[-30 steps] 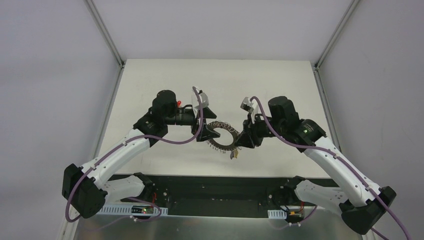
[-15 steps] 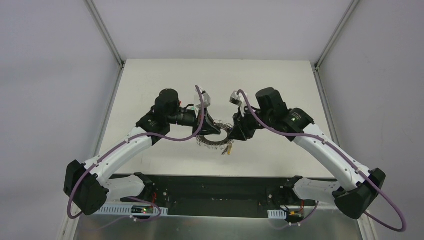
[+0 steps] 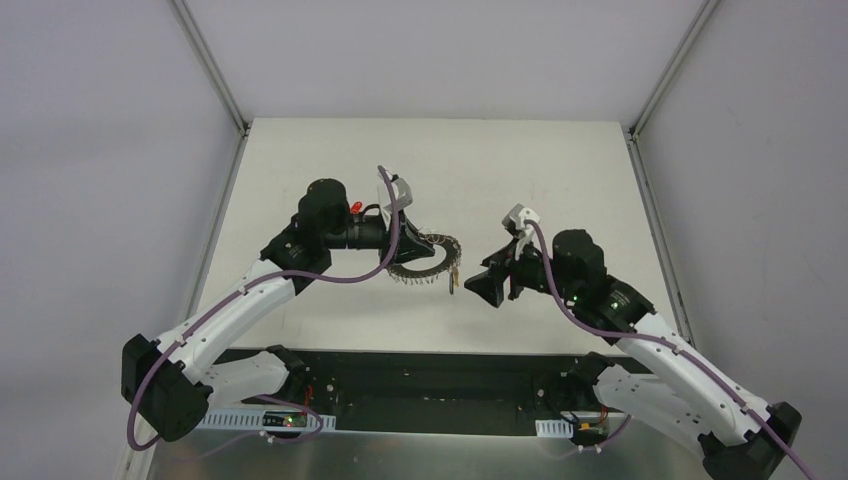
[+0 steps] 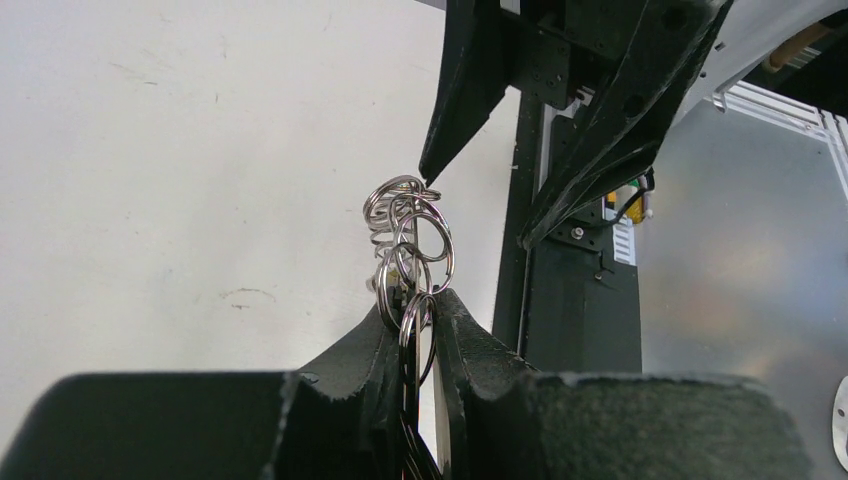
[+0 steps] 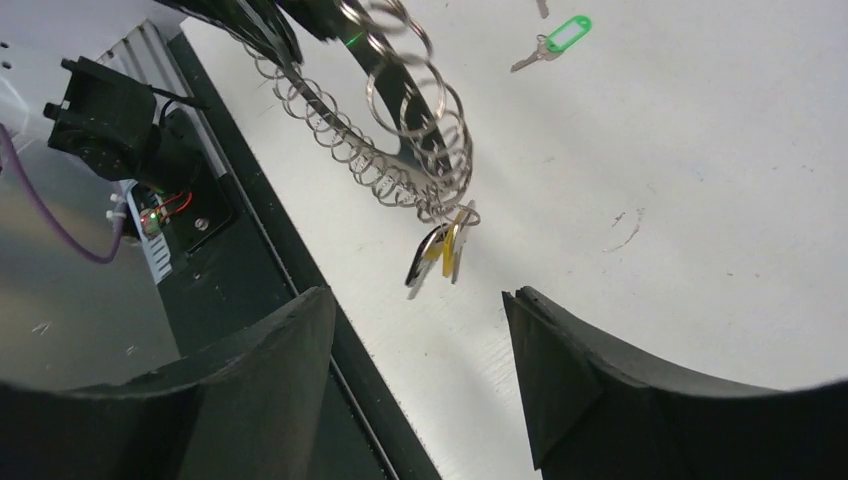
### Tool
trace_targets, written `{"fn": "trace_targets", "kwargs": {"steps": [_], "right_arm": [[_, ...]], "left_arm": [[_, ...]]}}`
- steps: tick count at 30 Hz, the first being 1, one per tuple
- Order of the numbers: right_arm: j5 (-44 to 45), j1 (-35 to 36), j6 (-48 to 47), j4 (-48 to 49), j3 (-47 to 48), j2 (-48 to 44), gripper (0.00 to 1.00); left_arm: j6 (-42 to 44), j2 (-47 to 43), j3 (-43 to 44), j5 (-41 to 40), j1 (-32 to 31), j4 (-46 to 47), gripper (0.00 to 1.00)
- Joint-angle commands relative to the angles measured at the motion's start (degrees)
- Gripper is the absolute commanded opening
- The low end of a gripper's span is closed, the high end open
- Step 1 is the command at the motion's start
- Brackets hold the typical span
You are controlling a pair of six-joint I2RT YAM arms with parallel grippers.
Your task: Remove the keys from the keyring
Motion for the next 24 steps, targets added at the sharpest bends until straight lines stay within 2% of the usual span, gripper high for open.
{"fn": "trace_targets", "kwargs": {"steps": [1,6,10,16,24], "right_arm": [[5.45,0.3,4.33,11.64,-6.93,-4.64,0.7],[1.38,0.33,-2.13,19.17,-12.91,-4.89,0.65],[2.83,0.31,-5.14,23.72,-15.44,-5.36,0.64],[-1.91,0.28,-10.43,25.32,-15.72,-4.49,0.62],[-8.88,0.26,-11.04,28.4,-15.43,-1.42,0.59]], "left_arm": [[-0.36,-2.84,2.47,-0.33,0.7,2.76,0.0],[-0.58,-3.27,2.86,3.69,0.7,3.13,0.0],[-0.93,-3.1,3.08,7.27,0.7,3.62,0.0],[-2.53,-2.1,3.25,10.52,0.7,5.2,0.0],[-3.26,-1.77,3.08,11.15,0.7,6.18,0.0]]}}
